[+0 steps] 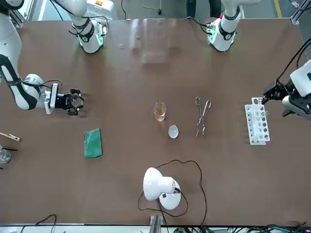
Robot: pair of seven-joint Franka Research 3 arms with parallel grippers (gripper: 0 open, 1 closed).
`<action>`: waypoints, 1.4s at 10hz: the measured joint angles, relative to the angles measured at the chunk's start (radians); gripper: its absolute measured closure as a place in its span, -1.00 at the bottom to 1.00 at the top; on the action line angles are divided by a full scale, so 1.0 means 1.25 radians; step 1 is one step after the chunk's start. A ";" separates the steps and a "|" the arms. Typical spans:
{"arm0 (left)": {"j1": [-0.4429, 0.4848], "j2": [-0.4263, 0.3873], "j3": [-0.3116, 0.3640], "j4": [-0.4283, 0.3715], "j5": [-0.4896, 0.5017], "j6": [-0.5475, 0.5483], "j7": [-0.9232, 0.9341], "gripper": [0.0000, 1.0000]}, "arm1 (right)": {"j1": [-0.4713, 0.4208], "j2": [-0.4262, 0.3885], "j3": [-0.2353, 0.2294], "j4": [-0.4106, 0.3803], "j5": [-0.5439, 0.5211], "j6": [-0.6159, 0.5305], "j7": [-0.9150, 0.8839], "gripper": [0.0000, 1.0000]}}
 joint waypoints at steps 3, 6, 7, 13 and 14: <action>-0.009 0.000 -0.020 0.033 0.020 -0.018 -0.171 -1.00 | 0.000 0.041 -0.010 0.017 -0.008 0.000 -0.015 0.23; -0.004 -0.002 -0.018 0.045 0.021 -0.044 -0.224 -1.00 | 0.000 0.059 -0.013 0.029 -0.019 0.000 -0.020 0.23; -0.003 -0.007 -0.018 0.050 0.023 -0.062 -0.236 -1.00 | 0.000 0.063 -0.014 0.032 -0.024 0.000 -0.021 0.23; 0.001 -0.019 -0.017 0.083 0.028 -0.102 -0.247 -1.00 | 0.000 0.086 -0.014 0.043 -0.030 0.014 -0.029 0.23; 0.001 -0.019 -0.016 0.084 0.028 -0.116 -0.247 -1.00 | 0.000 0.086 -0.014 0.043 -0.034 0.015 -0.029 0.23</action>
